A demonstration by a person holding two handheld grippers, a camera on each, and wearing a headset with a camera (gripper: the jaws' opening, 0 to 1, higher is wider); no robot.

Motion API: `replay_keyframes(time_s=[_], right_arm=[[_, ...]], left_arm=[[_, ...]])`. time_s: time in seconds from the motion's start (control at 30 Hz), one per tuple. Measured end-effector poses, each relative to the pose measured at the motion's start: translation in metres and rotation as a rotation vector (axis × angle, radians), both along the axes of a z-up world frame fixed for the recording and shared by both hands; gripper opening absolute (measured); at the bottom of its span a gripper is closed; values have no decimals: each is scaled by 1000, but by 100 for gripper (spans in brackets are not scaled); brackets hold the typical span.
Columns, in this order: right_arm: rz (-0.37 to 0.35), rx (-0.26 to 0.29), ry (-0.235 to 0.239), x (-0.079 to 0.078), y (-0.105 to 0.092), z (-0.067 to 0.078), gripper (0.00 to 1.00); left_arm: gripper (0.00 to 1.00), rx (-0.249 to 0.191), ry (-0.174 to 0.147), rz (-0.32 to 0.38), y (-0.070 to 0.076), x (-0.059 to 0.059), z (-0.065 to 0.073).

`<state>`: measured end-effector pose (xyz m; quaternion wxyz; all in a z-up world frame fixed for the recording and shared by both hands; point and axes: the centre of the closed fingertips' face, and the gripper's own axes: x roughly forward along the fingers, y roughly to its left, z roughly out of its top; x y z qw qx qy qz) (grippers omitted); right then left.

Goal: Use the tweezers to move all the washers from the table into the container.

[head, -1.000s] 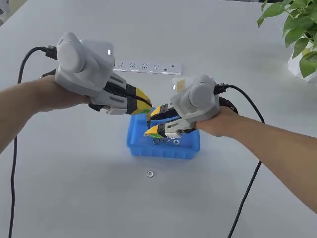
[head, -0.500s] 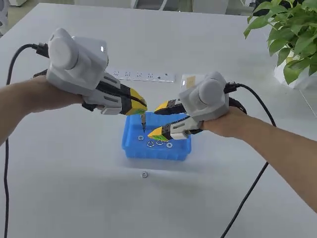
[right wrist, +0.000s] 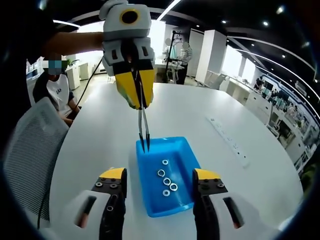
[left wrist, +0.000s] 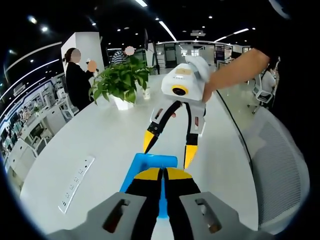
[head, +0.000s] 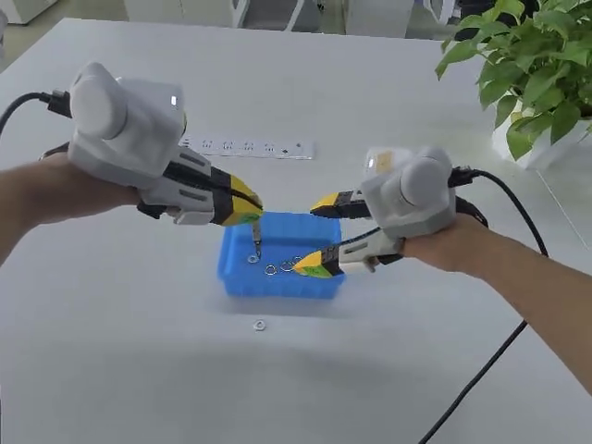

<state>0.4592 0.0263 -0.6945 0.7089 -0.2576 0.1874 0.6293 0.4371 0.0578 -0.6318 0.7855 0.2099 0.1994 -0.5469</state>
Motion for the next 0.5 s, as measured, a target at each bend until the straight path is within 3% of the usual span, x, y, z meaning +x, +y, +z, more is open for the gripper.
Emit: replay_keyframes(time_s=[0.5], right_arm=[[-92, 6, 4, -7, -32, 0, 68]], left_arm=[[5, -12, 18, -24, -5, -21, -13]])
